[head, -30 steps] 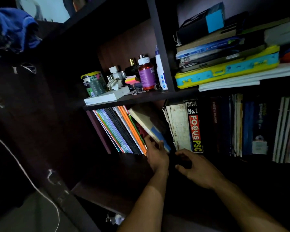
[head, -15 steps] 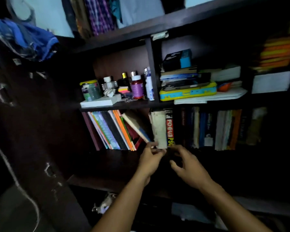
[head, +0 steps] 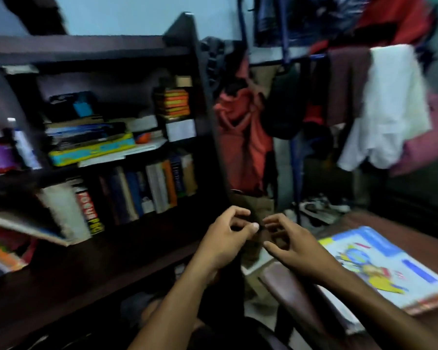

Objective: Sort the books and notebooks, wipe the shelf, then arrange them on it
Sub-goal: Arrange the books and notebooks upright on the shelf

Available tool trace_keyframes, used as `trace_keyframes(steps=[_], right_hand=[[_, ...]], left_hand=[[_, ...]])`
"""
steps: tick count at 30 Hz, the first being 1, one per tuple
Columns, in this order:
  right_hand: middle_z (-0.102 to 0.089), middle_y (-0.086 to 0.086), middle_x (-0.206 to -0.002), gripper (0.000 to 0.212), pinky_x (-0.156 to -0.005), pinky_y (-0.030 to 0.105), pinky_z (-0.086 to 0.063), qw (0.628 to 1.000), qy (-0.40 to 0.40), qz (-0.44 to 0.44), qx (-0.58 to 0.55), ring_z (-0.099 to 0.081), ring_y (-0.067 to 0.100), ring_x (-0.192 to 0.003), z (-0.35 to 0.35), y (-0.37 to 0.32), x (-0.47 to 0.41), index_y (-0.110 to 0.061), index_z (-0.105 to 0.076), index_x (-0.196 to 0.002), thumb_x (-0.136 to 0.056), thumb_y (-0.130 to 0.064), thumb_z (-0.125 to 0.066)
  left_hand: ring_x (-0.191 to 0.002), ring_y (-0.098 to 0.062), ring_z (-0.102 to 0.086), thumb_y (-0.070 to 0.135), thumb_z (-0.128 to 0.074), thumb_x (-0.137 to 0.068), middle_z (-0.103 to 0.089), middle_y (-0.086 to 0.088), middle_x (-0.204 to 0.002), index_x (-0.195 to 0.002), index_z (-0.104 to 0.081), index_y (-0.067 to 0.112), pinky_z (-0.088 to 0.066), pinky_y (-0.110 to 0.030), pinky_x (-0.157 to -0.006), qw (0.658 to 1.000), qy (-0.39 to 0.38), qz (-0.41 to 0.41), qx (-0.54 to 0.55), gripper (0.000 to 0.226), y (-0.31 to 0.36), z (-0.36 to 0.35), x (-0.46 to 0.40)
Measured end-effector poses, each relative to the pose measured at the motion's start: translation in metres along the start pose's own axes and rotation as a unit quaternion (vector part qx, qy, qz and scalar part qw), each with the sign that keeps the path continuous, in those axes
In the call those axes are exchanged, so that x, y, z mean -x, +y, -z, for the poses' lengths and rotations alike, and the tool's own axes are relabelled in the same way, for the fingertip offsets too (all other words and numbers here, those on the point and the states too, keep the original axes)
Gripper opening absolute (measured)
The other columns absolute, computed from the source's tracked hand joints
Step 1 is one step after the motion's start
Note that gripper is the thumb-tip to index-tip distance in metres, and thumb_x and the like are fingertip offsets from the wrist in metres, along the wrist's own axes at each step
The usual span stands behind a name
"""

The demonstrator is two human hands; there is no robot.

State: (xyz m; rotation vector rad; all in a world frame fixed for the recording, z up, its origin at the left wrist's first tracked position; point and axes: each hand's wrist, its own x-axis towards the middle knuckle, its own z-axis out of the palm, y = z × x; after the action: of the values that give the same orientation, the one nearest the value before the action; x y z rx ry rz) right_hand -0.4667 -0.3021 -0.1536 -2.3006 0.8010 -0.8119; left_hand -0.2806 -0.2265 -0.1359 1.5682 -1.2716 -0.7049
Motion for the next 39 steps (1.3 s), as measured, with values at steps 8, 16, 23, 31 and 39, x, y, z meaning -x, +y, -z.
trace_keyframes(steps=[8, 16, 23, 31, 39], right_hand=[[-0.058, -0.013, -0.127, 0.044, -0.101, 0.03, -0.042, 0.982, 0.014, -0.121, 0.143, -0.052, 0.008, -0.121, 0.074, 0.065, 0.045, -0.03, -0.052, -0.128, -0.089, -0.042, -0.069], [-0.044, -0.004, -0.143, 0.073, -0.104, 0.042, -0.035, 0.897, -0.012, -0.31, 0.315, -0.045, 0.023, -0.132, 0.107, 0.126, 0.063, -0.038, -0.035, -0.144, -0.084, -0.077, -0.052], [-0.04, 0.004, -0.155, 0.11, -0.106, 0.045, -0.043, 0.883, -0.002, -0.386, 0.268, -0.044, 0.027, -0.138, 0.106, 0.169, 0.075, -0.025, -0.023, -0.156, -0.073, -0.095, -0.039], [-0.056, 0.004, -0.142, 0.091, -0.102, 0.042, -0.044, 0.881, 0.015, -0.399, 0.256, -0.051, 0.03, -0.128, 0.114, 0.18, 0.071, -0.021, -0.042, -0.142, -0.078, -0.085, -0.05], [-0.065, 0.0, -0.127, 0.099, -0.092, 0.041, -0.051, 0.889, 0.027, -0.417, 0.186, -0.065, 0.024, -0.109, 0.119, 0.181, 0.071, -0.027, -0.04, -0.139, -0.067, -0.096, -0.044]], left_hand=[[-0.102, -0.007, -0.064, 0.039, -0.077, -0.085, -0.06, 0.008, -0.119, -0.127, -0.056, 0.033, -0.053, -0.03, -0.097, 0.988, -0.113, -0.015, -0.106, 0.047, 0.005, -0.086, -0.017], [-0.095, -0.013, -0.07, 0.066, -0.071, -0.062, -0.066, 0.01, -0.124, -0.13, -0.039, 0.05, -0.057, -0.042, -0.088, 0.978, -0.17, 0.056, -0.103, 0.077, -0.025, -0.135, -0.007], [-0.11, -0.006, -0.065, 0.069, -0.07, -0.059, -0.04, 0.013, -0.126, -0.127, -0.039, 0.057, -0.051, -0.035, -0.103, 0.985, -0.127, 0.064, -0.1, 0.076, -0.029, -0.155, -0.003], [-0.105, -0.005, -0.071, 0.023, -0.085, -0.078, -0.073, 0.02, -0.109, -0.133, -0.04, 0.04, -0.057, -0.042, -0.097, 0.977, -0.115, 0.152, 0.091, 0.073, -0.039, -0.172, -0.003], [-0.104, -0.017, -0.073, 0.039, -0.089, -0.05, -0.076, 0.006, -0.109, -0.139, -0.04, 0.032, -0.055, -0.046, -0.1, 0.955, -0.088, 0.21, 0.191, 0.102, -0.032, -0.189, 0.007]])
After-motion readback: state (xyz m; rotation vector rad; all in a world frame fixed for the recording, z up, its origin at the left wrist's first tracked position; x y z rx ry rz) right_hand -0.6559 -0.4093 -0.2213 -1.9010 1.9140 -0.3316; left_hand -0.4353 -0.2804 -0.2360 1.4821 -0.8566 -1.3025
